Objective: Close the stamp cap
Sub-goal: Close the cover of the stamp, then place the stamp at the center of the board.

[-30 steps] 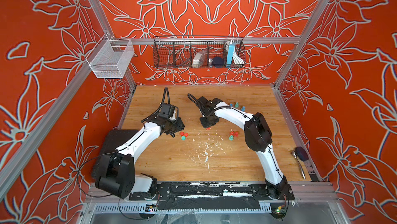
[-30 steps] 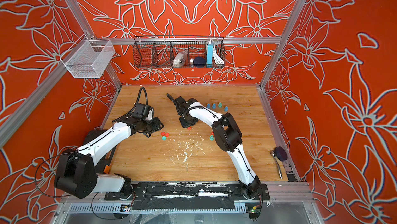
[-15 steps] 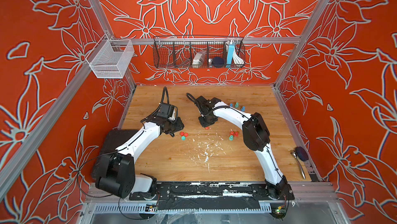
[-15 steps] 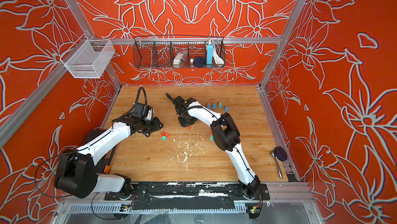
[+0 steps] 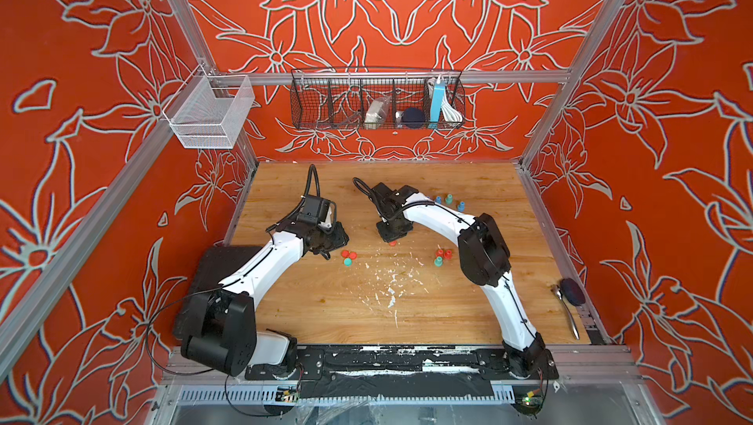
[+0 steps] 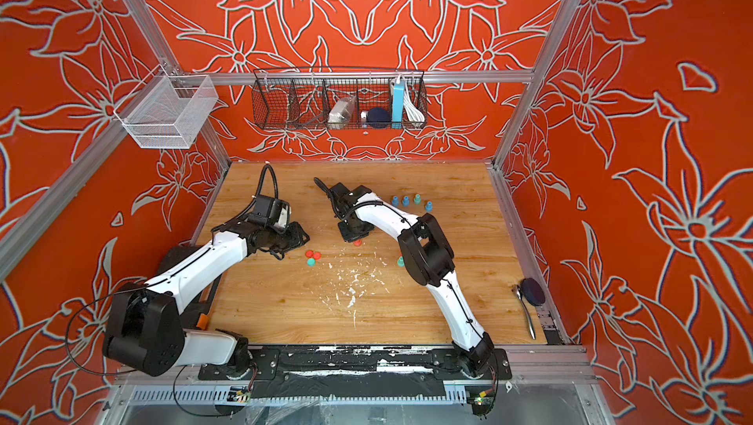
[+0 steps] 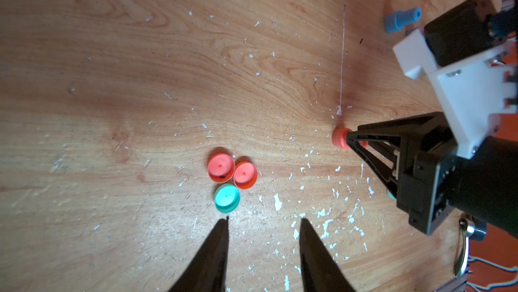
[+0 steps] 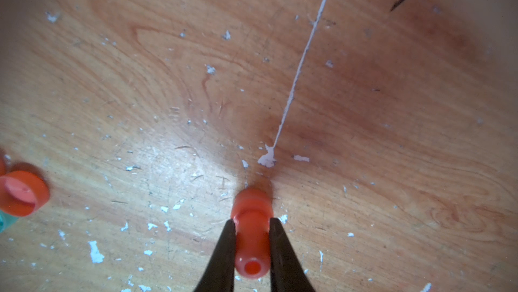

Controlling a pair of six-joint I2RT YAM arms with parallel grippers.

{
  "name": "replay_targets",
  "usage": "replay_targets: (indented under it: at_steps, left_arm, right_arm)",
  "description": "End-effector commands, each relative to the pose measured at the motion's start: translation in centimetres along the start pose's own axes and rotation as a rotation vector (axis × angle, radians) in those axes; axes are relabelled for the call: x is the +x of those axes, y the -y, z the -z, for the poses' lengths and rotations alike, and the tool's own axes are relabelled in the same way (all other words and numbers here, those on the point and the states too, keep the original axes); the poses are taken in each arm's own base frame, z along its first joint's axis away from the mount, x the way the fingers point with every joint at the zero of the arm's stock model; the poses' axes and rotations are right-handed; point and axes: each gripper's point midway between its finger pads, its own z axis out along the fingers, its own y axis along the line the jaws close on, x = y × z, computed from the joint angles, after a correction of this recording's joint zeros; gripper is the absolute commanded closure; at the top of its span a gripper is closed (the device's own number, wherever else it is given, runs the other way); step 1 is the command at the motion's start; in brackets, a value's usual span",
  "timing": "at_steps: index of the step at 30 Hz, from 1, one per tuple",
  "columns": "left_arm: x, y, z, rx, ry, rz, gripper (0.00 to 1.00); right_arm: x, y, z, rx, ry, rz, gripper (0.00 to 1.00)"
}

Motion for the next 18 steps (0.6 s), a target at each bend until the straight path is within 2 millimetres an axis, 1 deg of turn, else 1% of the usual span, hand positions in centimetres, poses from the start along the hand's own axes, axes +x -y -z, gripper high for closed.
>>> replay_targets:
  at_steps: [1, 5, 8, 11, 18]
  left_arm:
    - [-0.1, 0.0, 0.5, 0.013, 0.012, -0.009, 0.58]
    - [-0.2, 0.1, 0.7, 0.012, 0.017, -0.012, 0.58]
    - [-0.3, 0.0, 0.9, 0.013, 0.021, -0.011, 0.58]
    - [-0.3, 0.1, 0.9, 0.017, 0.021, -0.012, 0.58]
    - [-0.3, 0.1, 0.9, 0.023, 0.028, -0.007, 0.58]
  right_arm:
    - [1.5, 0.4, -2.1, 0.045, -0.059, 0.015, 0.89]
    - [1.8, 1.2, -2.6, 0.062, -0.065, 0.01, 0.9]
    - [2.1, 2.6, -2.9, 0.074, -0.065, -0.012, 0.9]
    - [2.3, 4.5, -2.8, 0.082, -0.058, -0.043, 0.9]
    - [2.6, 9.9, -2.6, 0.097, -0.05, -0.139, 0.91]
